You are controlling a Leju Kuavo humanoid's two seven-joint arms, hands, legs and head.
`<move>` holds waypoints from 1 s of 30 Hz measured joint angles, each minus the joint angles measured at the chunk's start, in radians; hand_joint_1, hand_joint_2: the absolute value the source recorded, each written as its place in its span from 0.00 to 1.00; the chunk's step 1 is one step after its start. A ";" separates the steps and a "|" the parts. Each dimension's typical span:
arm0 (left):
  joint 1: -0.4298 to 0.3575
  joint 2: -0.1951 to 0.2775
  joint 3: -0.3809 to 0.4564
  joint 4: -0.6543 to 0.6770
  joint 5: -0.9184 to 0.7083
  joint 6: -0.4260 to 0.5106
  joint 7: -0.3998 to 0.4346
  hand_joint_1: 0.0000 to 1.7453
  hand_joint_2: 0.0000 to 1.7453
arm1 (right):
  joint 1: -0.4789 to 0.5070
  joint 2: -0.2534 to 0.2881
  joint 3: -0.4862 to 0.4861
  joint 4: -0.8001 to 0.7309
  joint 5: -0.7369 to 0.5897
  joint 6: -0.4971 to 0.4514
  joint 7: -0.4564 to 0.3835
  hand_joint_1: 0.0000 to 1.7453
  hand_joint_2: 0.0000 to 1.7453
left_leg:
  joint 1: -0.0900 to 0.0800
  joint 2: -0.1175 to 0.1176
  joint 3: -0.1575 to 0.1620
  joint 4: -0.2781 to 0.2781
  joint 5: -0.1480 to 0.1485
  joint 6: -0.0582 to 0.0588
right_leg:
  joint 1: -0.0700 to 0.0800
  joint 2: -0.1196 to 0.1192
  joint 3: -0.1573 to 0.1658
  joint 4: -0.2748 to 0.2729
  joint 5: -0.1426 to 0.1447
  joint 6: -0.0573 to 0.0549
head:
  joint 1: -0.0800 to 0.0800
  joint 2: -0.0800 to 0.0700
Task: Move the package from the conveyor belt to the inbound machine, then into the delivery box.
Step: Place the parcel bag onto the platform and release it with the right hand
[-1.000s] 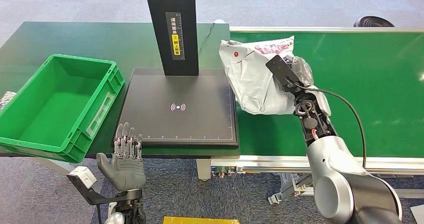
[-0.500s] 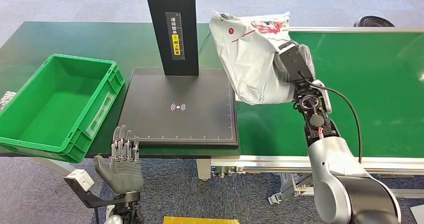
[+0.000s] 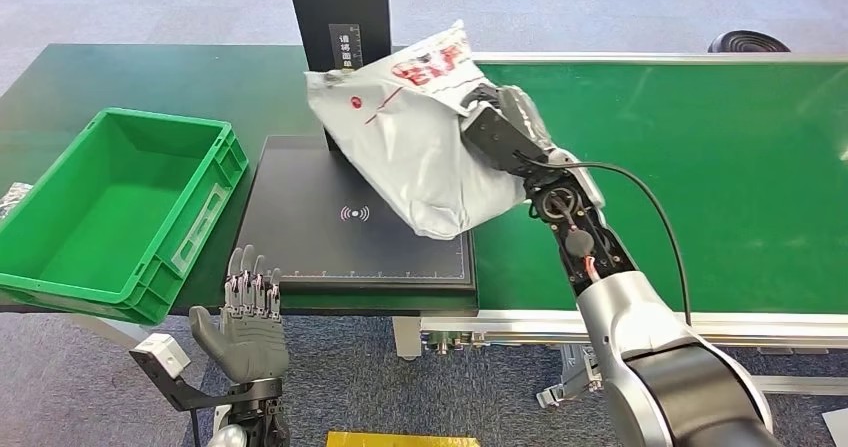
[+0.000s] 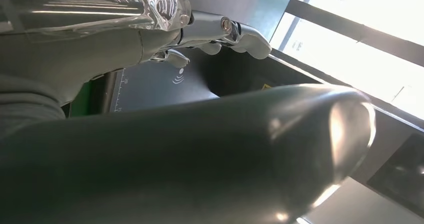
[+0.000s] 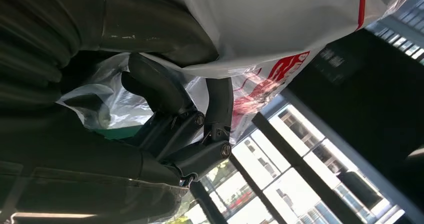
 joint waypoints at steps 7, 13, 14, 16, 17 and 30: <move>0.000 0.000 0.001 0.000 -0.006 -0.002 0.000 0.00 0.00 | -0.052 0.100 0.121 0.018 -0.037 0.037 0.002 1.00 1.00 | 0.000 0.001 0.000 0.000 0.001 -0.001 | 0.000 0.000 -0.001 0.001 0.001 -0.001 | 0.000 0.000; -0.002 0.000 0.007 0.000 -0.006 -0.002 0.000 0.00 0.00 | -0.076 0.184 0.191 0.035 -0.066 0.052 0.008 1.00 1.00 | 0.000 0.000 0.000 0.000 0.001 -0.002 | 0.000 0.000 -0.002 0.001 0.001 -0.001 | 0.000 0.000; -0.004 0.000 0.008 0.000 -0.006 -0.001 0.000 0.00 0.00 | -0.079 0.194 0.198 0.037 -0.068 0.054 0.011 1.00 1.00 | 0.000 0.000 0.000 0.000 0.001 -0.002 | 0.000 0.000 -0.002 0.001 0.001 -0.001 | 0.000 0.000; -0.010 -0.002 0.011 0.000 -0.005 -0.001 0.002 0.00 0.00 | -0.083 0.213 0.212 0.042 -0.073 0.056 0.018 1.00 1.00 | 0.000 0.000 0.000 0.000 0.001 -0.002 | 0.000 0.000 -0.002 0.001 0.001 -0.001 | 0.000 0.000; -0.013 -0.002 0.012 0.001 -0.005 -0.001 0.003 0.00 0.00 | -0.084 0.221 0.217 0.045 -0.078 0.056 0.021 1.00 1.00 | 0.000 0.000 0.000 0.000 0.001 -0.002 | 0.000 0.000 -0.002 0.001 0.001 -0.001 | 0.000 0.000; -0.024 -0.008 0.020 0.014 -0.004 -0.002 0.005 0.00 0.00 | -0.085 0.238 0.269 0.076 -0.122 0.039 0.025 0.00 1.00 | 0.000 0.000 -0.001 0.000 0.001 -0.002 | 0.000 0.000 -0.002 0.001 0.001 -0.002 | 0.000 0.000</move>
